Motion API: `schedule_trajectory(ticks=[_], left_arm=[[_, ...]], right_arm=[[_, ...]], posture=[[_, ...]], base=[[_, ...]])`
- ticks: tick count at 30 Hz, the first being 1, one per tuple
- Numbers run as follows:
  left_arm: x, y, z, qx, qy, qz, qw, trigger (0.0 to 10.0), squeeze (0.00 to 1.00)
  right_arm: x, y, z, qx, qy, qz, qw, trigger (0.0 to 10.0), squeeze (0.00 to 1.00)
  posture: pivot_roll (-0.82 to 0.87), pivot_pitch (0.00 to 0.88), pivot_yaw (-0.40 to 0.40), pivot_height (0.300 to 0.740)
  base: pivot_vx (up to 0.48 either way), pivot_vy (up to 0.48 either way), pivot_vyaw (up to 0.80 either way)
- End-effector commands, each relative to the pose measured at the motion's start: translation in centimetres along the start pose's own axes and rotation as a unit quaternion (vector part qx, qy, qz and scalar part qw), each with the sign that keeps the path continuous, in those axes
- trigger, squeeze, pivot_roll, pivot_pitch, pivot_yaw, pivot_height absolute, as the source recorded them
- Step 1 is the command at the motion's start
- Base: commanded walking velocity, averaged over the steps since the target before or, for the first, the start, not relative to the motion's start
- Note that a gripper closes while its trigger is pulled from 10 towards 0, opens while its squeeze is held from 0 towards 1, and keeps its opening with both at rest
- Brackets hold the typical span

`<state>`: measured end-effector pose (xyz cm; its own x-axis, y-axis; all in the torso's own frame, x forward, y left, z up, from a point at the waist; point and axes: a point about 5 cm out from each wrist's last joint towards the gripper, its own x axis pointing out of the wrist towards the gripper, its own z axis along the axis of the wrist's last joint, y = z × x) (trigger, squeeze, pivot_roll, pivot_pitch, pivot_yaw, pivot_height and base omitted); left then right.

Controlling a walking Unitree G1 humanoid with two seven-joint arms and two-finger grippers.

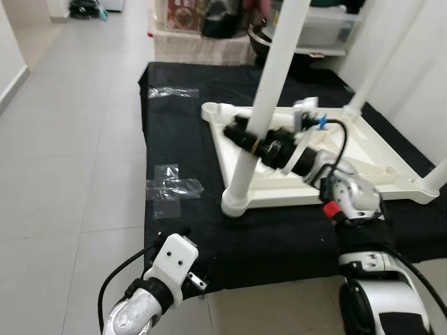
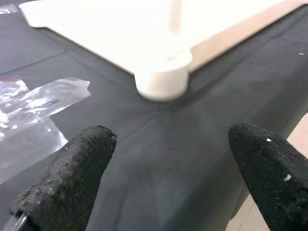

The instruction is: Building children table

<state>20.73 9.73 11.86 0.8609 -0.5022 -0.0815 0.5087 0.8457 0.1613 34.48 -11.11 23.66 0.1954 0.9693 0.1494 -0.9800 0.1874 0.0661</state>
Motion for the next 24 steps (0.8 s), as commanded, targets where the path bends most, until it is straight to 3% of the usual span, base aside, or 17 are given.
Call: schedule_trajectory(ticks=[1, 6, 7, 8, 12, 13, 14, 16, 17, 18, 19, 20, 21, 22, 23, 24], left_arm=[[-0.1, -0.4, -0.4, -0.005, 0.009, -0.003, 1.0, 10.0, 0.0], [-0.1, -0.4, -0.4, -0.006, 0.009, -0.002, 1.0, 10.0, 0.0], [-0.1, -0.4, -0.4, -0.007, 0.009, -0.002, 1.0, 10.0, 0.0], [-0.2, -0.4, -0.4, -0.007, 0.009, -0.003, 1.0, 10.0, 0.0], [-0.2, -0.4, -0.4, -0.008, 0.009, -0.003, 1.0, 10.0, 0.0], [-0.2, -0.3, -0.4, -0.008, 0.009, -0.002, 1.0, 10.0, 0.0], [-0.1, -0.3, -0.4, -0.008, 0.009, -0.001, 1.0, 10.0, 0.0], [-0.1, -0.3, -0.4, -0.008, 0.009, -0.001, 1.0, 10.0, 0.0], [-0.1, -0.3, -0.4, -0.007, 0.01, -0.001, 1.0, 10.0, 0.0], [-0.1, -0.3, -0.4, -0.007, 0.01, -0.001, 1.0, 10.0, 0.0], [-0.1, -0.2, -0.4, -0.007, 0.01, -0.001, 1.0, 10.0, 0.0], [-0.1, -0.2, -0.5, -0.006, 0.01, -0.002, 1.0, 10.0, 0.0], [-0.1, -0.2, -0.5, -0.006, 0.01, -0.002, 1.0, 10.0, 0.0], [-0.1, -0.2, -0.5, -0.006, 0.01, -0.003, 1.0, 10.0, 0.0], [-0.2, -0.1, -0.5, -0.006, 0.01, -0.004, 1.0, 10.0, 0.0], [-0.2, -0.1, -0.5, -0.006, 0.01, -0.004, 1.0, 10.0, 0.0]], right_arm=[[1.6, 0.8, -1.8, 0.013, 0.053, 0.077, 0.996, 10.0, 0.0], [2.7, 0.4, -2.9, -0.014, 0.098, 0.071, 0.993, 10.0, 0.0], [3.1, 0.3, -3.4, -0.026, 0.114, 0.064, 0.991, 0.0, 0.0], [3.1, 0.7, -3.8, -0.013, 0.127, 0.087, 0.988, 0.0, 0.0], [3.2, 0.9, -3.5, -0.009, 0.111, 0.087, 0.99, 0.0, 0.0], [3.4, 0.6, -3.4, -0.03, 0.1, 0.056, 0.993, 0.0, 0.0], [3.8, -0.4, -2.9, -0.039, 0.079, -0.021, 0.996, 0.0, 0.0], [3.8, -0.4, -2.9, -0.039, 0.079, -0.021, 0.996, 0.0, 0.0], [4.0, -1.5, -2.3, -0.052, 0.056, -0.12, 0.99, 0.0, 0.0], [4.0, -1.5, -2.3, -0.052, 0.056, -0.12, 0.99, 0.0, 0.0], [3.5, -3.1, -2.1, -0.061, 0.043, -0.274, 0.959, 0.0, 0.0], [2.6, -4.1, -2.1, -0.052, 0.03, -0.394, 0.917, 0.0, 0.0], [2.6, -4.1, -2.1, -0.052, 0.03, -0.394, 0.917, 0.0, 0.0], [1.3, -4.8, -2.4, -0.055, 0.032, -0.496, 0.866, 0.0, 0.0], [-0.3, -4.7, -3.1, -0.055, 0.032, -0.594, 0.802, 0.0, 0.0], [-0.3, -4.7, -3.1, -0.055, 0.032, -0.594, 0.802, 0.0, 0.0]], posture=[[0.14, 0.094, -0.148, 0.74], [0.14, 0.095, -0.148, 0.74], [0.14, 0.098, -0.148, 0.74], [0.14, 0.098, -0.148, 0.74], [0.15, 0.095, -0.151, 0.74], [0.14, 0.096, -0.152, 0.74], [0.14, 0.094, -0.148, 0.74], [0.14, 0.094, -0.148, 0.74], [0.14, 0.094, -0.148, 0.74], [0.14, 0.094, -0.148, 0.74], [0.14, 0.092, -0.143, 0.74], [0.14, 0.093, -0.138, 0.74], [0.14, 0.093, -0.138, 0.74], [0.14, 0.093, -0.138, 0.74], [0.13, 0.091, -0.138, 0.74], [0.13, 0.091, -0.138, 0.74]], base=[[0.0, 0.0, 0.0], [0.0, 0.0, 0.0], [0.0, 0.0, 0.0], [0.0, 0.0, 0.0], [0.0, 0.0, 0.0], [0.0, 0.0, 0.0], [0.0, 0.0, 0.0], [0.0, 0.0, 0.0], [0.0, 0.0, 0.0], [0.0, 0.0, 0.0], [0.0, 0.0, 0.0], [0.0, 0.0, 0.0], [0.0, 0.0, 0.0], [0.0, 0.0, 0.0], [0.0, 0.0, 0.0], [0.0, 0.0, 0.0]])
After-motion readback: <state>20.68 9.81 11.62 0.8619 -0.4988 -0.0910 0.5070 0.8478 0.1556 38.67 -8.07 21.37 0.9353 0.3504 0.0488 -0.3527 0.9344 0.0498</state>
